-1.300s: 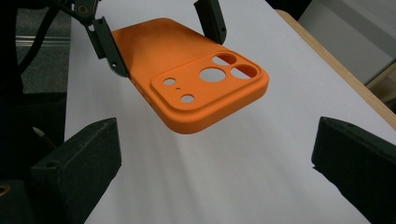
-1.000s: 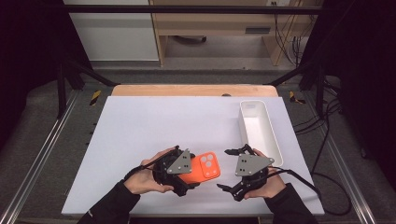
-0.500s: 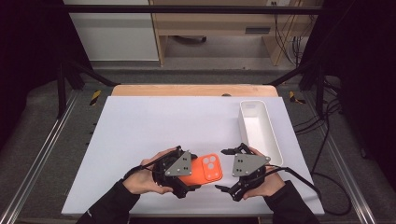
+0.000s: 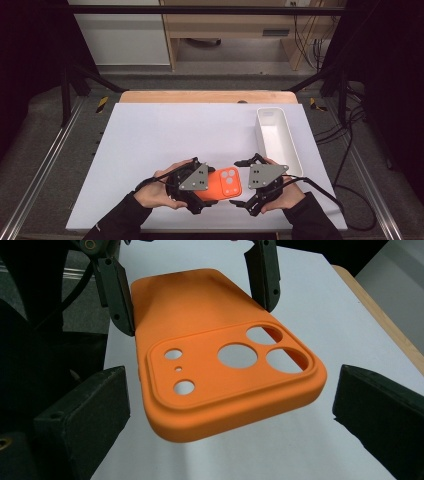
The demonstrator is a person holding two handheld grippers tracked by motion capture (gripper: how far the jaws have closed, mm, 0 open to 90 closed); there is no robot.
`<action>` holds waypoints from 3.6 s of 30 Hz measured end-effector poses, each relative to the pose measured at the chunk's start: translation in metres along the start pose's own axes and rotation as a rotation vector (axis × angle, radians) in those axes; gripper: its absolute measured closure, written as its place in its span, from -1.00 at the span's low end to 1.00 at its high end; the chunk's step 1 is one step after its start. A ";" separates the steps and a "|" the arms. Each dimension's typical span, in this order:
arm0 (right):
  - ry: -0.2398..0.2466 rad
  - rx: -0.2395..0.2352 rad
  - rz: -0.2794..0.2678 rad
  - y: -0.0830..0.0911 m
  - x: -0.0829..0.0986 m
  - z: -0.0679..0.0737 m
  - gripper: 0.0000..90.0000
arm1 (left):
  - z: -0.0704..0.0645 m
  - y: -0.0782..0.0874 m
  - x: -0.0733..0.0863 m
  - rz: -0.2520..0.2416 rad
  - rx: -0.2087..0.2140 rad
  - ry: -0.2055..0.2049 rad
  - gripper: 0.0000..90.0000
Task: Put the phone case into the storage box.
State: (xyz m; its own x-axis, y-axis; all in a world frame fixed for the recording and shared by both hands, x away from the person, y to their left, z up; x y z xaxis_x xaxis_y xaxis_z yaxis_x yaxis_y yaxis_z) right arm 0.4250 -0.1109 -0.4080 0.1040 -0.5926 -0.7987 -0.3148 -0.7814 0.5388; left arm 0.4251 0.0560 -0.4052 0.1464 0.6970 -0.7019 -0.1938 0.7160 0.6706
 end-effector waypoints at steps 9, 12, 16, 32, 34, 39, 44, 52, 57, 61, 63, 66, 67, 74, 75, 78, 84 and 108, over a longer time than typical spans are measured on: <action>0.011 -0.023 0.012 -0.007 0.000 -0.001 -0.93 | -0.001 0.000 -0.002 -0.016 0.009 -0.001 -0.68; 0.011 -0.035 0.007 -0.008 -0.001 -0.001 -0.92 | -0.001 0.000 -0.002 -0.023 0.013 -0.003 -0.68; 0.011 -0.055 0.000 -0.011 -0.002 -0.001 -0.93 | -0.001 0.001 -0.003 -0.032 0.019 -0.004 -0.68; 0.014 -0.137 -0.051 -0.013 -0.003 0.002 -0.84 | -0.005 0.000 -0.005 -0.057 0.049 -0.016 -0.68; 0.015 -0.144 -0.056 -0.014 -0.004 0.002 -0.82 | -0.005 0.000 -0.005 -0.058 0.051 -0.017 -0.68; 0.017 -0.161 -0.069 -0.015 -0.003 0.004 -0.81 | -0.006 0.000 -0.003 -0.054 0.061 -0.017 -0.68; 0.021 -0.165 -0.069 -0.016 -0.003 0.004 -0.80 | -0.006 -0.001 -0.002 -0.043 0.061 -0.022 -0.68; 0.013 -0.168 -0.077 -0.014 -0.004 0.004 -0.77 | -0.007 -0.003 -0.001 -0.036 0.056 -0.028 -0.68; 0.015 -0.170 -0.074 -0.014 -0.004 0.005 -0.75 | -0.007 -0.003 -0.001 -0.043 0.056 -0.030 -0.68; 0.013 -0.173 -0.075 -0.015 -0.004 0.005 -0.75 | -0.007 -0.003 -0.001 -0.046 0.056 -0.031 -0.68; 0.011 -0.176 -0.073 -0.015 -0.003 0.005 -0.75 | -0.008 -0.003 -0.001 -0.047 0.058 -0.033 -0.68; 0.013 -0.183 -0.077 -0.015 -0.004 0.006 -0.71 | -0.008 -0.003 -0.001 -0.046 0.060 -0.032 -0.68; 0.014 -0.185 -0.076 -0.015 -0.003 0.006 -0.70 | -0.008 -0.003 -0.001 -0.046 0.062 -0.032 -0.68; 0.016 -0.191 -0.084 -0.014 -0.004 0.006 -0.68 | -0.008 -0.003 -0.001 -0.048 0.066 -0.026 -0.68; 0.014 -0.195 -0.085 -0.014 -0.004 0.006 -0.67 | -0.008 -0.003 -0.001 -0.048 0.067 -0.025 -0.68; 0.009 -0.199 -0.086 -0.015 -0.003 0.006 -0.67 | -0.008 -0.003 0.000 -0.046 0.072 -0.020 -0.68; 0.004 -0.215 -0.090 -0.015 -0.004 0.006 -0.65 | -0.008 -0.002 0.000 -0.048 0.083 -0.008 -0.68; -0.018 -0.207 -0.051 -0.012 -0.002 0.002 -0.64 | -0.002 0.008 0.004 -0.061 0.072 0.090 -0.88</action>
State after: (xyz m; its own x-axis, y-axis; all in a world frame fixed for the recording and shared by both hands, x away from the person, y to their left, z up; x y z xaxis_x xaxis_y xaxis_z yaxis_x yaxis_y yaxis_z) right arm 0.4262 -0.0996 -0.4134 0.0974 -0.5495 -0.8298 -0.1087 -0.8347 0.5399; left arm 0.4222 0.0650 -0.4030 0.0674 0.6483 -0.7584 -0.1163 0.7600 0.6394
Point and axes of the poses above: each handheld gripper's, and its own axes: y roughly backward along the jaws, x roughly out of its underside, z roughly to its left, the point moved 5 cm from there along -y, roughly forward along the jaws, and after that the axes turned 1 degree about x, right-handed, at the moved point
